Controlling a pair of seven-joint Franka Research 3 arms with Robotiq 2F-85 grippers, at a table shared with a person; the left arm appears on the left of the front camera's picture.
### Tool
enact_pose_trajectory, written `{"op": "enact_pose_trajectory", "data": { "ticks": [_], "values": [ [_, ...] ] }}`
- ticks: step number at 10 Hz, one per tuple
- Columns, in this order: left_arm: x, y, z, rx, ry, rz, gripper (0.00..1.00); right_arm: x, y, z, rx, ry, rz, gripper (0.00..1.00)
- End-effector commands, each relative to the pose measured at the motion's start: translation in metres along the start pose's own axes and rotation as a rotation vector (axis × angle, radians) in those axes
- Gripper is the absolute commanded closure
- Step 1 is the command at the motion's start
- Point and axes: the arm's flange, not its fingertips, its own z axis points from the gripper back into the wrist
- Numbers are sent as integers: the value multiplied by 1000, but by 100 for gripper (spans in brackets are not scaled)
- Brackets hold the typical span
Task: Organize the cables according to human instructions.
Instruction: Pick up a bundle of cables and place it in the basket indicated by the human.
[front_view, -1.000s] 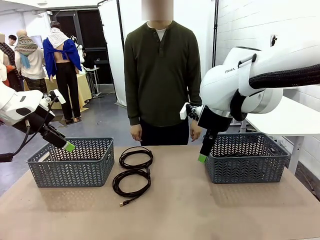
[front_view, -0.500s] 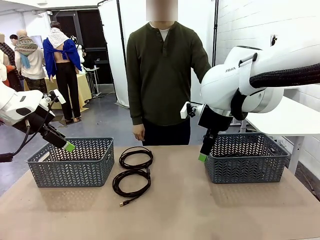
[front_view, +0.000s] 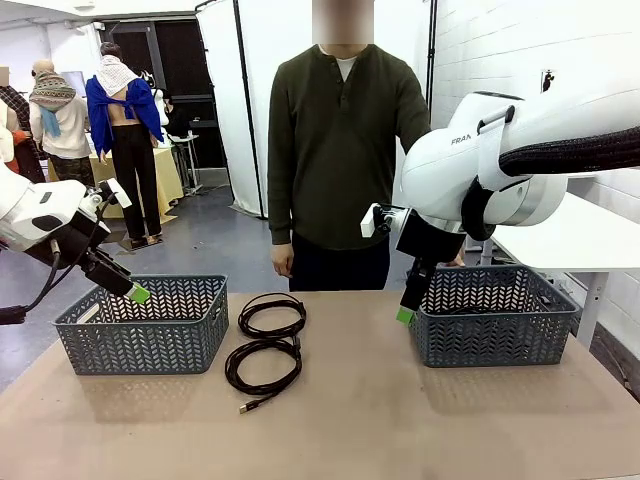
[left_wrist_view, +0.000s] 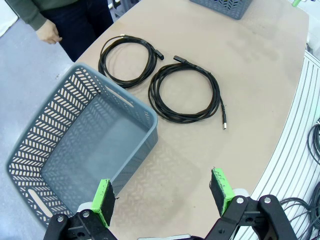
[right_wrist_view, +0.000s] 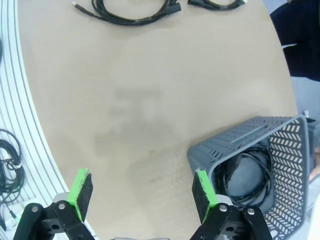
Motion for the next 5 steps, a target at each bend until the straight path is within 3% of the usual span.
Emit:
{"op": "enact_pose_trajectory", "data": {
  "ticks": [1,5],
  "values": [
    [-1,2,-1,-6,-12,9,0,0,0,0,-4,4,-2,0],
    [-1,2,-1,-6,-12,9,0,0,0,0,-4,4,-2,0]
  ]
}}
